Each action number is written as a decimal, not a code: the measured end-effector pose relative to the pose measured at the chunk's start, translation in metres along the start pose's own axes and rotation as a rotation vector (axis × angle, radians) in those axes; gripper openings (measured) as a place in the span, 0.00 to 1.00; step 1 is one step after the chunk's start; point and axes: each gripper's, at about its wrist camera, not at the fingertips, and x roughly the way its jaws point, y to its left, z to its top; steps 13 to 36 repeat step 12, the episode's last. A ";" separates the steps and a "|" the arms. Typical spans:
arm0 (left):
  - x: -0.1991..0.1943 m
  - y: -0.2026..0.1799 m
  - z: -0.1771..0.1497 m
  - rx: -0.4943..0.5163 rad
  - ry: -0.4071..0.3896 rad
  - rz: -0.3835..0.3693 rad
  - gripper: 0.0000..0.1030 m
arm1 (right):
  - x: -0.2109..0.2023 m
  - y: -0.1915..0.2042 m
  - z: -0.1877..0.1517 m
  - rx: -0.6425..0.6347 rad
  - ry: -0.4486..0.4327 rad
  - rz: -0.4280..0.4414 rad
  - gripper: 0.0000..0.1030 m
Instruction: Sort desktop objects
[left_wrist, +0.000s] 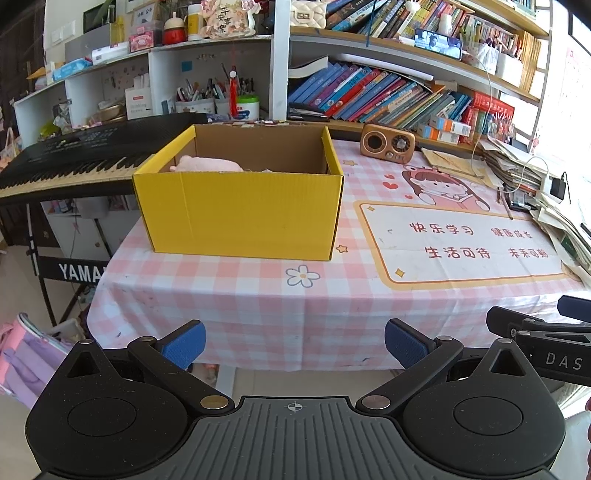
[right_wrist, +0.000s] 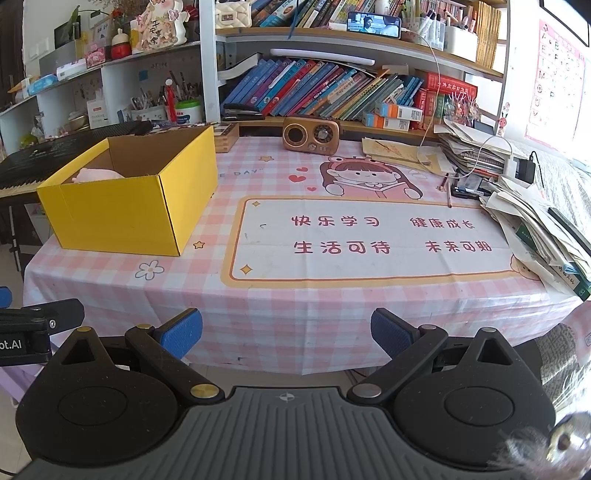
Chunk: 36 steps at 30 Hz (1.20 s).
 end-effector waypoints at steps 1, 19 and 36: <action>0.000 0.000 0.000 0.000 0.000 -0.001 1.00 | 0.000 0.000 -0.001 0.000 0.001 0.000 0.96; 0.002 -0.003 0.000 -0.004 -0.003 -0.016 1.00 | 0.004 -0.004 0.001 0.004 0.018 0.000 0.96; 0.002 -0.003 0.000 -0.004 -0.003 -0.016 1.00 | 0.004 -0.004 0.001 0.004 0.018 0.000 0.96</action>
